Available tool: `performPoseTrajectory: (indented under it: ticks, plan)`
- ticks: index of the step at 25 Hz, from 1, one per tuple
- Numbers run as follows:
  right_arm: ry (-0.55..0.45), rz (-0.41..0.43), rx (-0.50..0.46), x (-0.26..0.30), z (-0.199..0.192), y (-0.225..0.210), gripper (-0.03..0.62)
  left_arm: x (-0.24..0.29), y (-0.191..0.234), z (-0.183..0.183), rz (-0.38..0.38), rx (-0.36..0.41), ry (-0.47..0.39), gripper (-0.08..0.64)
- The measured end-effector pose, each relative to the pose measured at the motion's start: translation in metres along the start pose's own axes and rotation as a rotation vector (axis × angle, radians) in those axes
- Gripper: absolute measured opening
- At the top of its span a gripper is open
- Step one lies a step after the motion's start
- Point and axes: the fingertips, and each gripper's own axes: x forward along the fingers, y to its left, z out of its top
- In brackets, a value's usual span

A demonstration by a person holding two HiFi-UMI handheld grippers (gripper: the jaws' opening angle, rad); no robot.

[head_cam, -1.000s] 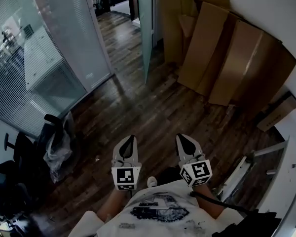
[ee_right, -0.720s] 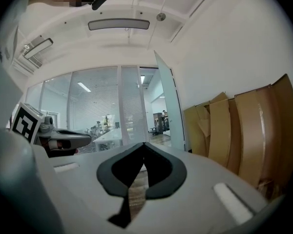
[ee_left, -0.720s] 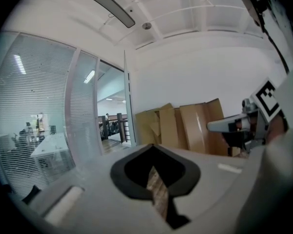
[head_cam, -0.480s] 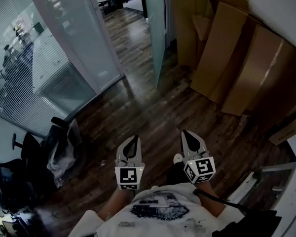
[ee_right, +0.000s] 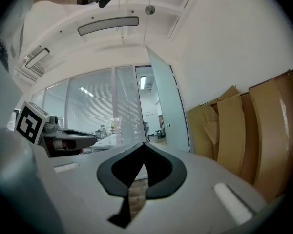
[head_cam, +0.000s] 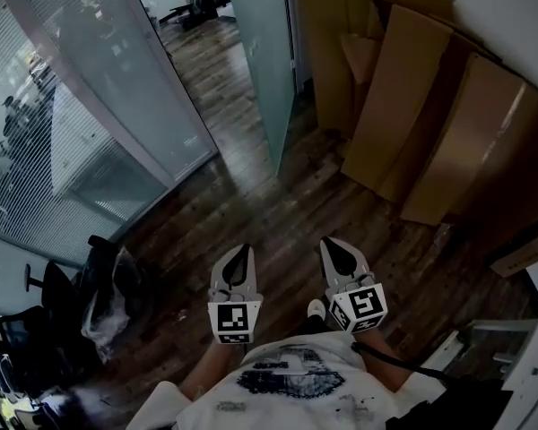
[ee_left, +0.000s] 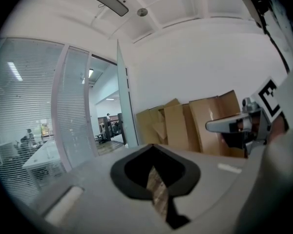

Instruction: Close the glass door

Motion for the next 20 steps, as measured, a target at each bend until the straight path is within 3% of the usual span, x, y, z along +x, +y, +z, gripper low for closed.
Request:
performPoseTrajectory:
  ticks: [11, 20]
  plan:
    - [0.014, 0.043, 0.0, 0.035, 0.005, -0.064, 0.008, 0.07, -0.017, 0.018, 0.028, 0.018, 0.005, 0.003]
    - [0.053, 0.066, 0.013, 0.066, -0.005, -0.075, 0.008, 0.096, -0.002, 0.001, 0.05, -0.014, 0.046, 0.003]
